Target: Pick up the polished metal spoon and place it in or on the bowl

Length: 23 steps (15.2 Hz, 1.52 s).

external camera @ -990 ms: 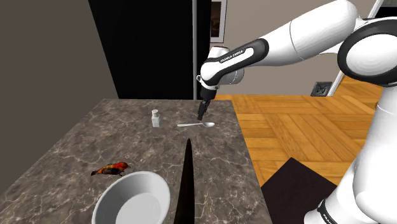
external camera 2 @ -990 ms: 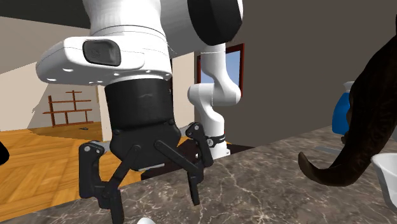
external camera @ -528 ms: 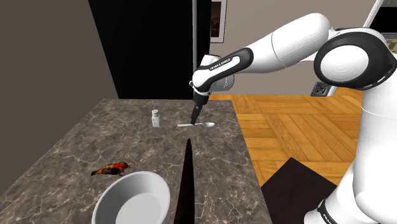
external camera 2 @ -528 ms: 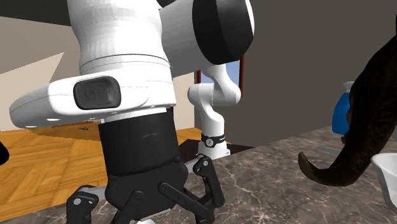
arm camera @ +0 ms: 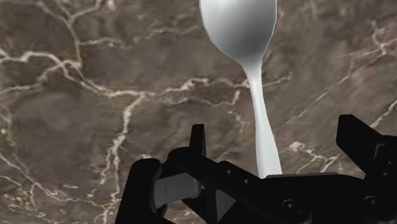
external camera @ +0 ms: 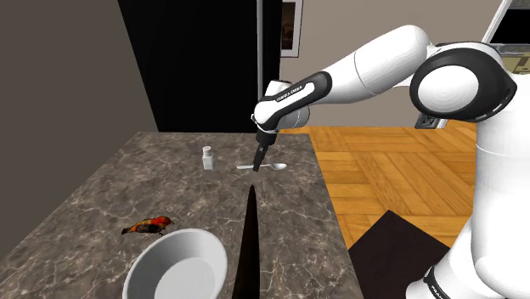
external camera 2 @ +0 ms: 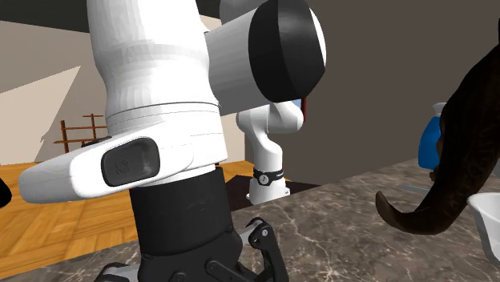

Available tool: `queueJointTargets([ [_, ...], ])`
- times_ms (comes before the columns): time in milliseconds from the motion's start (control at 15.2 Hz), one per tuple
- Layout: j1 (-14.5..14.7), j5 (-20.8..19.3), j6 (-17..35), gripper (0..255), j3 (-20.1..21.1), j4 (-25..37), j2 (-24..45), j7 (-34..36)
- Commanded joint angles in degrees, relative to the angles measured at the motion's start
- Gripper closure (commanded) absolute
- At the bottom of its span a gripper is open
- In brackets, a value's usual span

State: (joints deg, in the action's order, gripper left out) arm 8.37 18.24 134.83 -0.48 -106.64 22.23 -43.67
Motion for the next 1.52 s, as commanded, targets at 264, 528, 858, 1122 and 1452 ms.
queueJointTargets([
  [264,0.0,0.0,0.0,255,0.0,0.0,0.0,0.0],
  [528,0.0,0.0,0.0,255,0.0,0.0,0.0,0.0],
  [858,0.0,-0.2,-0.6,255,-0.1,0.2,-0.4,0.2],
  [1122,0.1,-0.8,-3.0,255,-0.3,1.1,-2.0,1.0],
  [1452,0.2,-1.5,-6.1,255,-0.5,2.5,-3.8,2.1],
])
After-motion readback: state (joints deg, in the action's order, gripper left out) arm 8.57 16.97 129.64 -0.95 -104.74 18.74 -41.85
